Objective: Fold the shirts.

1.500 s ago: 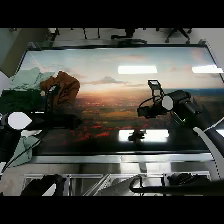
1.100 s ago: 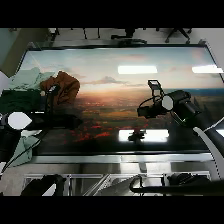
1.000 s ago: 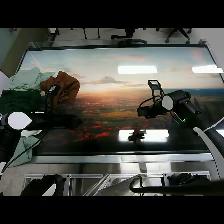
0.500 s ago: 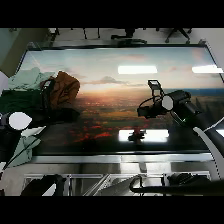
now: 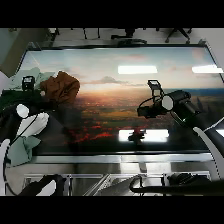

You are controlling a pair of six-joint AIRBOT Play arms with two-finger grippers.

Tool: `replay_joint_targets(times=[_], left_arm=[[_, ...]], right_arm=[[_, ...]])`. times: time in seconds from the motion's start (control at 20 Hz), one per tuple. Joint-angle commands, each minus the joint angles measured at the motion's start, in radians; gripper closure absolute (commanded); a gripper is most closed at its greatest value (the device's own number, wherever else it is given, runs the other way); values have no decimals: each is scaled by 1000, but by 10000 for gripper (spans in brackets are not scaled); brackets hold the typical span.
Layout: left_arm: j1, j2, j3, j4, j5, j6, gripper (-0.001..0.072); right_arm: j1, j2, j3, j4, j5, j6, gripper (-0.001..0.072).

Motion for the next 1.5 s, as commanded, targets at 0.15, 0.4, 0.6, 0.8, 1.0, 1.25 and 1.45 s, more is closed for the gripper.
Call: replay_joint_targets(times=[0.15, 0.4, 0.6, 0.8, 1.0, 1.25, 1.45], left_arm=[[41, -386, 199, 11, 151, 11, 6], [-17, -624, 437, 23, 92, 40, 8], [-18, -734, 612, 5, -165, 43, 698], [-97, -622, 783, -79, -398, 52, 700], [-257, -438, 862, -278, -660, 51, 699], [-568, -254, 619, -371, -631, -9, 699], [-726, -232, 456, -361, -438, -88, 698]], right_arm=[[1, -39, 0, 2, -54, 0, 692], [1, -92, 0, 39, -53, 0, 692], [0, -69, 0, 45, -38, 0, 691], [-2, -13, 2, -17, 60, 1, 692], [-48, 76, 12, -88, 82, 0, 692], [-300, 190, 15, -82, 156, -8, 692], [-375, 203, 14, -72, 259, -38, 693]])
